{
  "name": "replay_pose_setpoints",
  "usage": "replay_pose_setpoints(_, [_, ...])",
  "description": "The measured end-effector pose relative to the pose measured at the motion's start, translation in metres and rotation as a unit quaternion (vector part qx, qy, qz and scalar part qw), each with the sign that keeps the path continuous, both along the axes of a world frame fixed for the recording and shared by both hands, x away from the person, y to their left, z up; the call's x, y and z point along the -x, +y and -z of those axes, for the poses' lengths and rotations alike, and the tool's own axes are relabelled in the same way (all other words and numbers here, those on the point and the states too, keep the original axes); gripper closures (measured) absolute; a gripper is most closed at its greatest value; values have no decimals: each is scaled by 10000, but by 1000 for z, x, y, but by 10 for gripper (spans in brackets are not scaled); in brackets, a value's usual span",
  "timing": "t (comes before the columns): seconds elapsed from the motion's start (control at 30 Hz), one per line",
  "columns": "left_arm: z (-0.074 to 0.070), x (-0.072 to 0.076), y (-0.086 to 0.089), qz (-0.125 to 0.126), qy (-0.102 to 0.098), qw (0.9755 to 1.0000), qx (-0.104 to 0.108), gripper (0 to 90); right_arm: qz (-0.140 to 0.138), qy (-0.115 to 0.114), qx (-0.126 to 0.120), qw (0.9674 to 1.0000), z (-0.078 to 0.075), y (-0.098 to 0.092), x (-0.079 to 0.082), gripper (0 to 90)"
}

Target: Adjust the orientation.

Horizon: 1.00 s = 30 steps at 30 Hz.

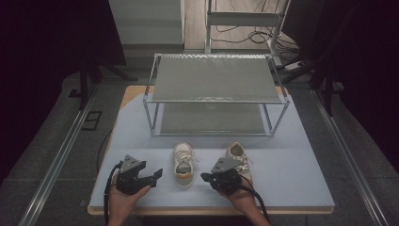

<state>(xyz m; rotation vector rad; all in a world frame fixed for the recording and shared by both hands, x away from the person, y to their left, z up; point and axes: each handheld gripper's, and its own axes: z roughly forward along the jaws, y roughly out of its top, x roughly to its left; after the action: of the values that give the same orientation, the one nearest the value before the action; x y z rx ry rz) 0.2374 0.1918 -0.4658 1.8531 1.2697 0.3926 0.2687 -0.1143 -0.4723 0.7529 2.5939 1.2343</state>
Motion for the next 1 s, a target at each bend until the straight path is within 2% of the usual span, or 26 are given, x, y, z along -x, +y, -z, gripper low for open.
replay_pose_setpoints(0.2, [1, 0, 0, 6, 17, 10000, -22, 258, -122, -70, 327, 9994, 11, 24, -1, 897])
replay_pose_setpoints(0.47, [0, 0, 4, -65, 20, 10000, -17, 257, -358, -58, 296, 9989, 14, 45, 2, 897])
replay_pose_setpoints(0.57, [0, 1, 8, -104, 15, 9999, 22, 257, -444, -165, 325, 9983, 15, 56, 3, 896])
replay_pose_setpoints(0.77, [1, 0, 11, -129, 25, 9999, 38, 257, -378, -203, 295, 9986, 14, 48, 5, 896])
replay_pose_setpoints(1.0, [2, 1, 12, -151, 42, 9999, 44, 257, 78, -326, 197, 9992, 2, 6, 19, 896])
